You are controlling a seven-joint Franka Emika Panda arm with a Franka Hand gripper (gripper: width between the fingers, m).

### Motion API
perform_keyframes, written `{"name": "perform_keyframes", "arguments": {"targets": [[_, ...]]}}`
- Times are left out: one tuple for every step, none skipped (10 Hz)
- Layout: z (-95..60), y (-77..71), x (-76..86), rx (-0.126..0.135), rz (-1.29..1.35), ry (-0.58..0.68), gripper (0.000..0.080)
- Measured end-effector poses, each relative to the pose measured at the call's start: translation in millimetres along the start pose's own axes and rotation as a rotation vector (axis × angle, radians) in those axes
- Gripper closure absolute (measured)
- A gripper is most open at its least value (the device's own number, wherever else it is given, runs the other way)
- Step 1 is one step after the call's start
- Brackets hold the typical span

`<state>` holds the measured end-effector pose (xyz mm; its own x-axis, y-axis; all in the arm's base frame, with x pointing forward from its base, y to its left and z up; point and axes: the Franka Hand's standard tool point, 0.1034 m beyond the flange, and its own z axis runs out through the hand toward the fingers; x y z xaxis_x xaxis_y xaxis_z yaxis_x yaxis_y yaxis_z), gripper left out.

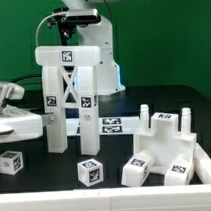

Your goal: Assemble chair

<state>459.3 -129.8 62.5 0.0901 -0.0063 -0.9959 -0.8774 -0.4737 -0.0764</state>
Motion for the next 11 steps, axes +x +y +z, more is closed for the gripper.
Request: {"name": "perform_keyframes", "arguments": {"targets": [[0.5, 0.3, 1.5, 0.0, 0.026, -0.001, 0.015], [-1.2, -1.3, 3.8, 0.02, 0.024, 0.008, 0.015], [-4.4, -1.6, 8.6, 0.079, 0.021, 0.016, 0.015], [-7.5, 0.4, 11.9, 0.144, 0.028, 0.039, 0.015], [-9.4, 1.2, 12.8, 0.2, 0.03, 0.048, 0.015], [-11.8, 3.1, 15.7, 0.272, 0.034, 0.052, 0.015], [-10.7, 5.3, 16.6, 0.337, 0.042, 0.049, 0.015], [-5.4, 8.0, 16.7, 0.353, 0.053, 0.045, 0.015], [-0.2, 6.5, 15.3, 0.35, 0.054, 0.036, 0.015], [6.3, 5.0, 14.6, 0.346, 0.056, 0.026, 0.015], [11.2, 5.3, 13.6, 0.344, 0.061, 0.019, 0.015]]}}
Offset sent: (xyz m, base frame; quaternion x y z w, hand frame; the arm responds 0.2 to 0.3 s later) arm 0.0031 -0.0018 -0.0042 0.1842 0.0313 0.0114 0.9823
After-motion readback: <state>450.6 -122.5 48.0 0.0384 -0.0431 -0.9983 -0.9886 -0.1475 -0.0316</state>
